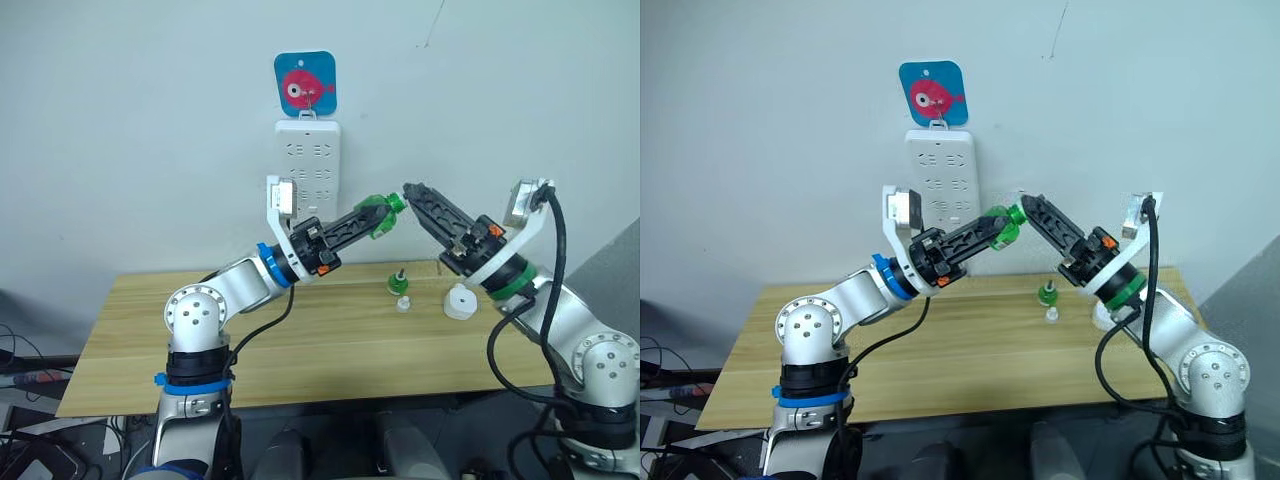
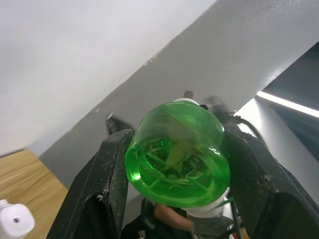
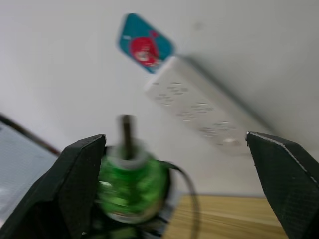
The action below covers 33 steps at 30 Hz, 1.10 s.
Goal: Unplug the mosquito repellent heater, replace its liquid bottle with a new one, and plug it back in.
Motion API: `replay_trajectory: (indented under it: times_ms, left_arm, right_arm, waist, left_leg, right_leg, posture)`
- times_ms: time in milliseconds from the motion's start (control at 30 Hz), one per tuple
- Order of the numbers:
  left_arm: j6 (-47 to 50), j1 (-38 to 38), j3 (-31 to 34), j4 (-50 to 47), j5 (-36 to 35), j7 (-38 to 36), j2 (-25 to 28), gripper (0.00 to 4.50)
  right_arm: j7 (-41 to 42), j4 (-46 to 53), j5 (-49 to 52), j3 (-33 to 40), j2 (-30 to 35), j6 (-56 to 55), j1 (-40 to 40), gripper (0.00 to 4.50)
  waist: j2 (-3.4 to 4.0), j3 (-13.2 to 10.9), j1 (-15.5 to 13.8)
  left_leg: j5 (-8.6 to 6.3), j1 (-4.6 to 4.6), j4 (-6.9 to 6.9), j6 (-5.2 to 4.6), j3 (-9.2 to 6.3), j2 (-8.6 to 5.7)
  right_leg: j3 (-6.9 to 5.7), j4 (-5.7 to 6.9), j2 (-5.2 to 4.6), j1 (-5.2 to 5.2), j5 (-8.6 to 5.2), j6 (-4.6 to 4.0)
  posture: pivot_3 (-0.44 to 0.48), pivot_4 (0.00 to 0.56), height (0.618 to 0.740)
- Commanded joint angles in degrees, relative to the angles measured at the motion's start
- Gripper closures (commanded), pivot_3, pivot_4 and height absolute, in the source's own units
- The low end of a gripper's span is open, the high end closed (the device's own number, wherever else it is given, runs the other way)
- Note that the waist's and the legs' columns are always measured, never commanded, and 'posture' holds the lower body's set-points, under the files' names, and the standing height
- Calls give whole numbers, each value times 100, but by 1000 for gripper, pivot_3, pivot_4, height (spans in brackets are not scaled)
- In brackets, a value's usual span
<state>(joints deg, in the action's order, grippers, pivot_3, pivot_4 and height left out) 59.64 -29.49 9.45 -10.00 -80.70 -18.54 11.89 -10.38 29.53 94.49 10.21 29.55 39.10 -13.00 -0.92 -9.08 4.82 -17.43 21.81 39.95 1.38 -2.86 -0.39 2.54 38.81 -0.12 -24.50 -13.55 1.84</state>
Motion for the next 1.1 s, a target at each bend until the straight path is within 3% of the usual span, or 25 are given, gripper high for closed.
replay_trajectory:
  times_ms: [33,200,300,400,533,733,900,1100]
  left_arm:
    - [-51,76,134,-155,-66,-10,207,2065]
    - [-220,418,-43,-348,574,-361,699,2065]
    - [-442,746,-338,-608,1261,-833,1062,2065]
    - [-671,1029,-532,-740,1698,-1142,1220,2065]
    - [-928,1283,-755,-904,2158,-1438,1266,2065]
    - [-1130,1532,-955,-1049,2544,-1730,1281,2065]
    - [-1204,1597,-962,-1068,2666,-1804,1224,2065]
    - [-1262,1685,-913,-1128,2720,-1817,1219,2065]
  right_arm:
    - [179,152,-381,364,620,218,274,0]
    - [313,367,-2113,193,2070,777,656,0]
    - [58,155,-2816,-122,2431,1207,408,0]
    - [-11,-276,-2654,-434,2522,2116,-121,0]
    - [-366,-1519,-3358,-896,2184,3133,-1125,0]
    - [-435,-3728,-4643,-1088,1150,3630,-2536,0]
    - [-165,-4847,-5475,-1033,568,3621,-3097,0]
    - [258,-5602,-6273,-993,319,3421,-3309,0]
  waist:
    - [-2,-1,0]
    - [-1,-11,-2]
    - [-7,-28,5]
    - [-15,-84,8]
    - [-27,-188,-5]
    - [-25,-307,-6]
    - [-6,-348,-10]
    - [-1,-365,-20]
  left_leg:
    - [0,0,0,0,-1,0]
    - [-1,-5,-4,-1,8,-2]
    - [-1,-8,-6,-1,12,0]
    - [-1,-16,-9,0,14,5]
    - [0,-25,-7,0,13,10]
    - [-1,-6,-8,-2,10,8]
    - [-3,4,-12,-5,-7,10]
    - [-7,9,-14,-12,-18,4]
  right_leg:
    - [0,0,0,1,-1,1]
    - [2,-4,10,1,-8,10]
    - [4,-10,17,2,-21,26]
    - [12,-14,20,11,-31,10]
    - [15,-17,17,21,-32,-1]
    - [16,-27,6,13,-19,-18]
    - [3,-27,0,7,-19,-18]
    - [0,-31,-9,5,-18,-16]
  posture:
    - [-139,135,730]
    - [-149,165,730]
    - [-149,188,730]
    - [-147,205,730]
    - [-141,228,730]
    - [-126,240,730]
    - [-113,241,730]
    - [-75,242,730]
